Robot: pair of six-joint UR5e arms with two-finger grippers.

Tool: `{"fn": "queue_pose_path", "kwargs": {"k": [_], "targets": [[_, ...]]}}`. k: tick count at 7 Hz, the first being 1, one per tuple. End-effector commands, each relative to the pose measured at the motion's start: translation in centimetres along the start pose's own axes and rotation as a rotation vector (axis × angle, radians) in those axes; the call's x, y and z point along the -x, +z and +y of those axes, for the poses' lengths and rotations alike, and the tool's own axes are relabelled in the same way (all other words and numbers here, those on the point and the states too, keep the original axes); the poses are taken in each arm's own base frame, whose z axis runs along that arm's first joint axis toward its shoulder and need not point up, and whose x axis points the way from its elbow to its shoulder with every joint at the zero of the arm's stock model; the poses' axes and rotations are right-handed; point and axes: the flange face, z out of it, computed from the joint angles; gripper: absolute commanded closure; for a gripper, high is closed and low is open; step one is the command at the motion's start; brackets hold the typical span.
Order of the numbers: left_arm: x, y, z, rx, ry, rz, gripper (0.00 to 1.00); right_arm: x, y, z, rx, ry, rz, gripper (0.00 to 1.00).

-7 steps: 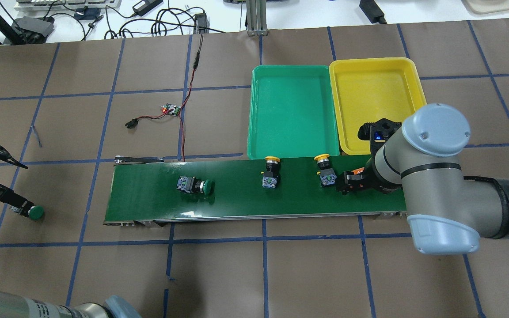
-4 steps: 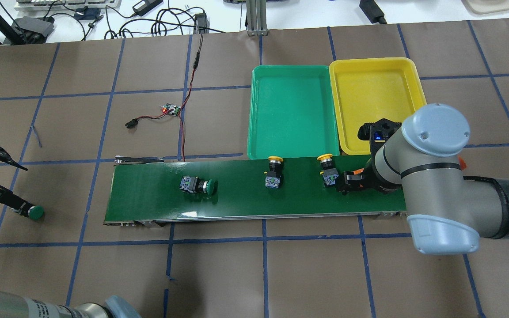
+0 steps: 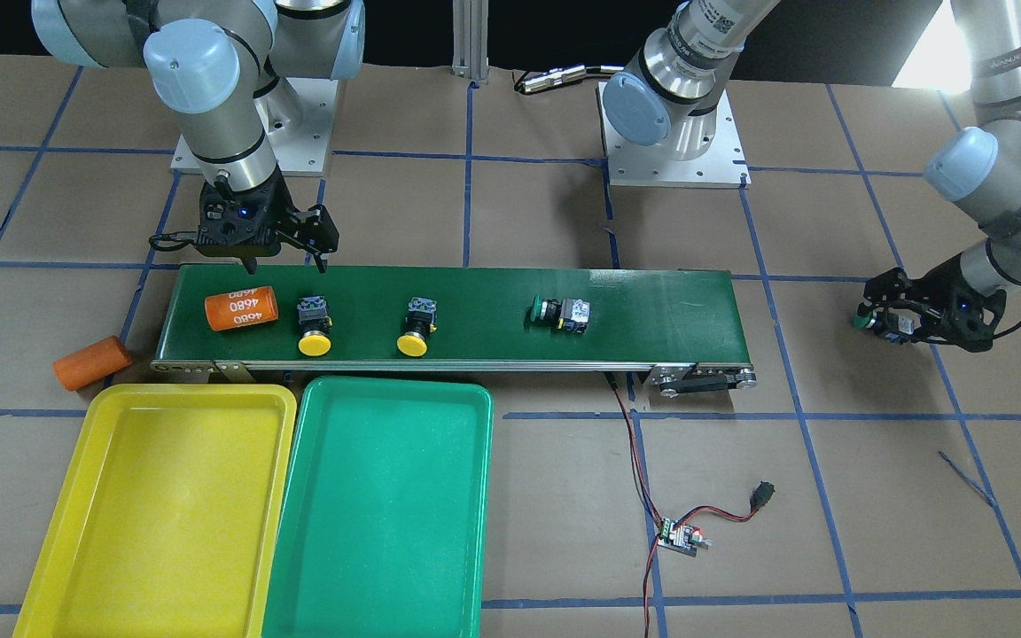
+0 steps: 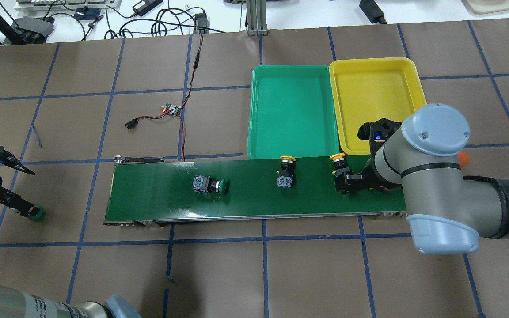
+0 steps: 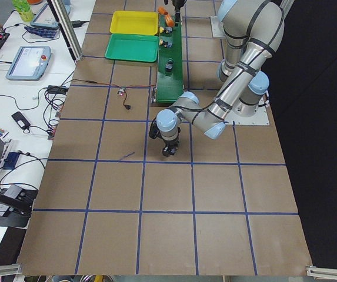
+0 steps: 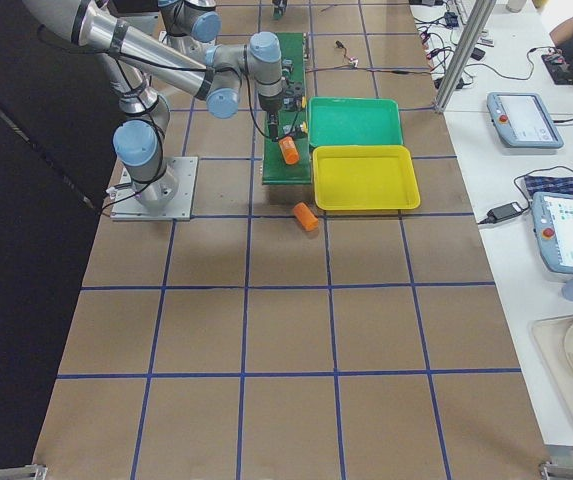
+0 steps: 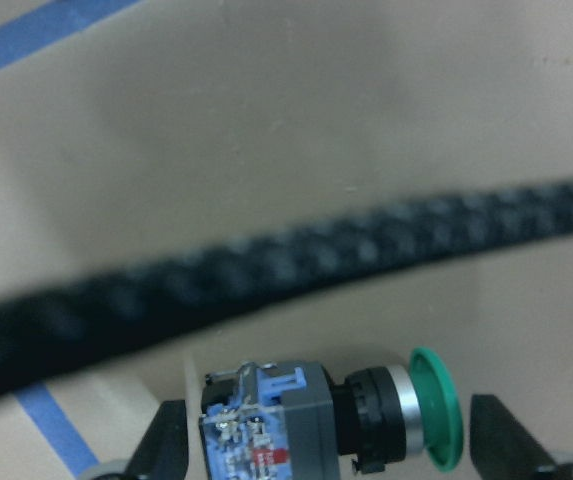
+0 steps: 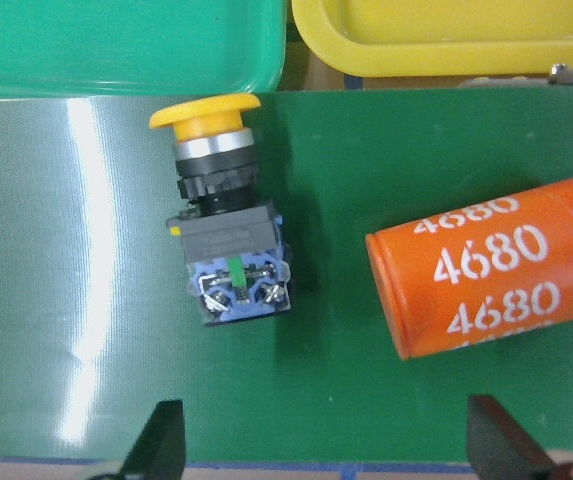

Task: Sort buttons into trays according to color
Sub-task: 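Reach the left gripper to the last green-capped button and grasp it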

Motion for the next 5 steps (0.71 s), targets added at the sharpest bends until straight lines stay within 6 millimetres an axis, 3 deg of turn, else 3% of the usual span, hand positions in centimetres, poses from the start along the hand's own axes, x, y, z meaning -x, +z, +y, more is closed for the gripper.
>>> {"fn": "queue_pose_path", "kwargs": {"k": [1,2,3,4,5], "targets": [[0.0,0.6,0.0,0.003,-0.029,0.013,0.0,0.0,0.4,-0.5,0.003,-0.004,0.001,0.0],[0.1,0.3,0.0,0.003,-0.023,0.004,0.46,-0.1,0.7,-1.1,-0.019,-0.013,0.001,0.0],[-0.2,-0.3,0.1,0.005,-0.027,0.0,0.86,-0.1,1.0,-1.4,-0.026,-0.015,0.001,0.0],[-0.9,-2.2,0.0,0.012,-0.067,0.013,1.0,-0.1,1.0,-1.6,-0.032,-0.015,0.002,0.0],[-2.7,-4.7,-0.7,0.015,-0.193,0.031,1.0,-0.1,1.1,-1.6,-0.03,-0.015,0.002,0.0]]}}
